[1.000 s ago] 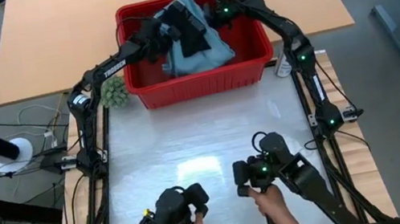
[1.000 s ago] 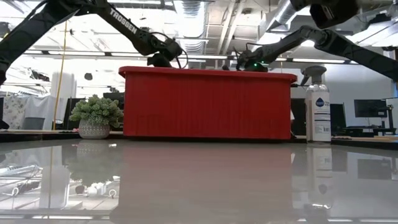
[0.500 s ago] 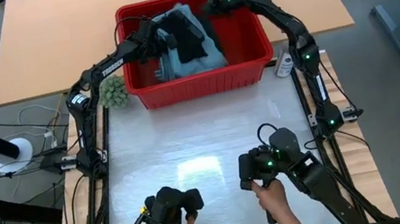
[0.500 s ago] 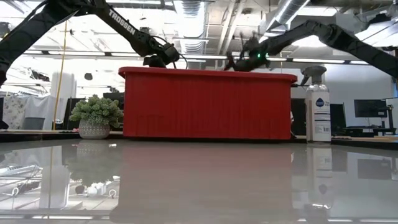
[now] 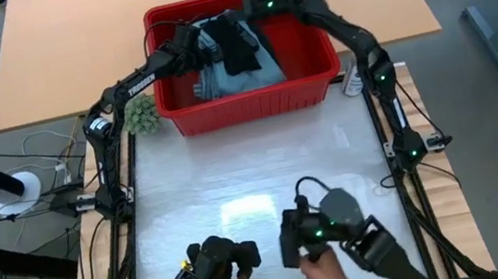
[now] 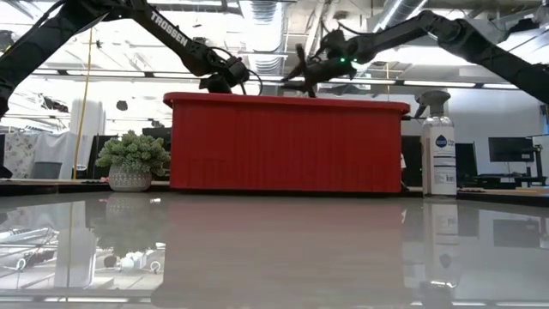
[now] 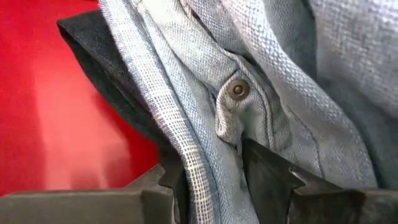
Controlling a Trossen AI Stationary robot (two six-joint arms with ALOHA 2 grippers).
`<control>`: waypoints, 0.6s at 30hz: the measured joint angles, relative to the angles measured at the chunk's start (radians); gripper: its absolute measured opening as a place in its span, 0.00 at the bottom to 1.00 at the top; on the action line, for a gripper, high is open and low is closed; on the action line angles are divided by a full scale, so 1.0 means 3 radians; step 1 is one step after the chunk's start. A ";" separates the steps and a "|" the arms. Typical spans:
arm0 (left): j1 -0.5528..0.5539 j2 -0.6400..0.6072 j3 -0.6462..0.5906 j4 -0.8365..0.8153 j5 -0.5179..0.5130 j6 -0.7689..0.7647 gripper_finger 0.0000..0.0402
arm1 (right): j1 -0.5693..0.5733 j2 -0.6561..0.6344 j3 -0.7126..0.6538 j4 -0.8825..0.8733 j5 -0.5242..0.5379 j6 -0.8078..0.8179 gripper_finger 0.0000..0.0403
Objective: Fold Laundry from Bin
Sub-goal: Put the stacked clothes into the red laundry bin
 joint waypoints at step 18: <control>-0.0022 -0.0005 0.0000 -0.0062 0.0474 0.0451 0.40 | 0.0039 0.0598 -0.0048 -0.0778 0.0222 -0.0397 0.04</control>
